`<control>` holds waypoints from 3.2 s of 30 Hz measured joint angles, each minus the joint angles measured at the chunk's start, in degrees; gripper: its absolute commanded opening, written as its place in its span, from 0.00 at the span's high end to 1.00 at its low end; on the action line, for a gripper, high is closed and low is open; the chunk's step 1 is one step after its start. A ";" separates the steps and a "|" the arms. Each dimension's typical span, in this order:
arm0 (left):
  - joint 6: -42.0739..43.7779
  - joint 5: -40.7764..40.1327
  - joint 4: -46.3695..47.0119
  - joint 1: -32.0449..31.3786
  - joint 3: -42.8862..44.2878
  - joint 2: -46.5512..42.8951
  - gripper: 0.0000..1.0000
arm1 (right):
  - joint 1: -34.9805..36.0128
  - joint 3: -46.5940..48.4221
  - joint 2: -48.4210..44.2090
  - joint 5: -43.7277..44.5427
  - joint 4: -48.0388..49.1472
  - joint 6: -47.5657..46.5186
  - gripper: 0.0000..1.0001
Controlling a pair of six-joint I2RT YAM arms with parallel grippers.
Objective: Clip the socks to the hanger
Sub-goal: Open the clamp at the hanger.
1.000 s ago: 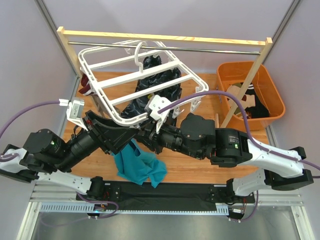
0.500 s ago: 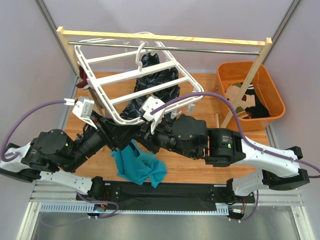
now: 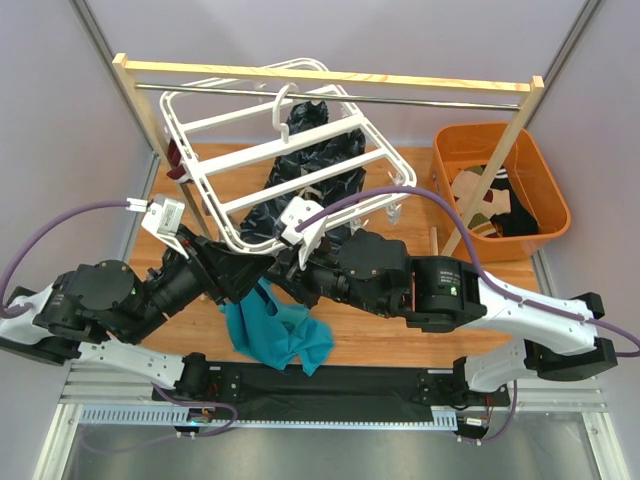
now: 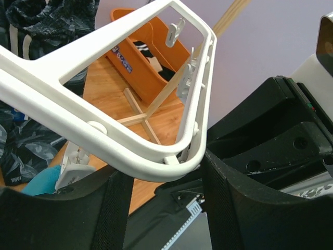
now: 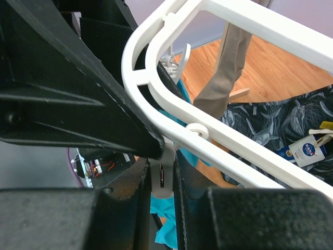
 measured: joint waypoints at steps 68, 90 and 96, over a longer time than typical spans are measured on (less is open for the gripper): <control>-13.46 -1.09 2.49 0.04 -3.61 0.35 1.00 | -0.20 -3.98 -2.27 -0.70 3.19 -2.12 0.61; -11.65 -1.75 3.41 0.00 -6.88 -4.39 1.00 | -1.75 -10.82 -8.26 -2.69 5.33 -2.23 0.35; -11.45 -2.19 4.15 0.00 -7.61 -5.51 1.00 | -4.20 -10.97 -9.99 -5.49 6.08 -2.60 0.37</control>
